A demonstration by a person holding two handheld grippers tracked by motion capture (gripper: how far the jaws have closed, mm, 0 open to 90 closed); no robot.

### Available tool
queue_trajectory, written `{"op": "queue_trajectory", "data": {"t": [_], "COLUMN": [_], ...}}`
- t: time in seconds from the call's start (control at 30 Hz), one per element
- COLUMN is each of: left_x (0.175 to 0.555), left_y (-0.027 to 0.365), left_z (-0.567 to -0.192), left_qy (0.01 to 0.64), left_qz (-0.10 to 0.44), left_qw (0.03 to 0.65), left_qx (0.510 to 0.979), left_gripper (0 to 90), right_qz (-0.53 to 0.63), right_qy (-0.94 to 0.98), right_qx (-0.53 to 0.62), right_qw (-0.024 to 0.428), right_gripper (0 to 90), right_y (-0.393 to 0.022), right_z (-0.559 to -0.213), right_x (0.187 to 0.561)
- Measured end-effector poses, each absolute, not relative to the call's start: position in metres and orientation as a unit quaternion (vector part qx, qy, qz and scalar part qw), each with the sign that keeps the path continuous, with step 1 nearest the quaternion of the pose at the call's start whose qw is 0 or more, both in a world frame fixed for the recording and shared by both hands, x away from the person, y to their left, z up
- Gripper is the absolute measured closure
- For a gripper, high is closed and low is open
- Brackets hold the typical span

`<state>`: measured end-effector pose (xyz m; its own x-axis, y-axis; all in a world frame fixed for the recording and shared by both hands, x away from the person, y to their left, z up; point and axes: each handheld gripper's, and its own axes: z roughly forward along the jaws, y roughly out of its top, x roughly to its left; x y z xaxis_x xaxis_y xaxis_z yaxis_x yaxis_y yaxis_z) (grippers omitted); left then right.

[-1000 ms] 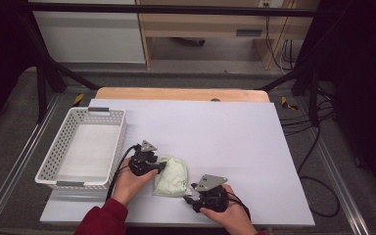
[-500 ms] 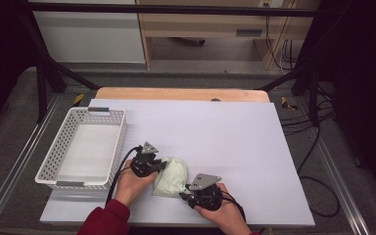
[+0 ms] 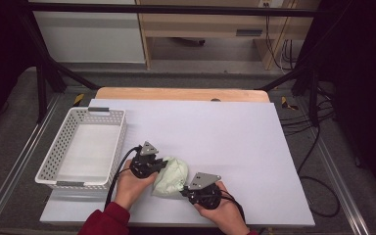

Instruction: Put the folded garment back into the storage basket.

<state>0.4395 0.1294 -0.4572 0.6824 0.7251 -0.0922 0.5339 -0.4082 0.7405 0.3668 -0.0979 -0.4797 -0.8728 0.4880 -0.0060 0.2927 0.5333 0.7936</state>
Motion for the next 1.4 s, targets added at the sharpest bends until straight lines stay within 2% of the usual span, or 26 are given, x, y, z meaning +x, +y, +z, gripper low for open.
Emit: {"op": "queue_trajectory", "data": {"t": [0.77,1.4], "left_x": [0.429,0.437], "left_y": [0.130,0.172], "left_z": [-0.405,-0.352], "left_qy": [0.342,0.347], "left_qz": [0.155,0.200], "left_qw": [0.403,0.408], "left_qx": [0.835,0.820], "left_gripper": [83.1,83.1], "right_qz": [0.454,0.474], "right_qy": [0.860,0.859], "right_qx": [0.204,0.162], "right_qw": [0.110,0.106], "right_gripper": [85.2,85.3], "right_y": [-0.095,-0.049], "right_z": [-0.452,-0.408], "right_x": [0.365,0.390]}}
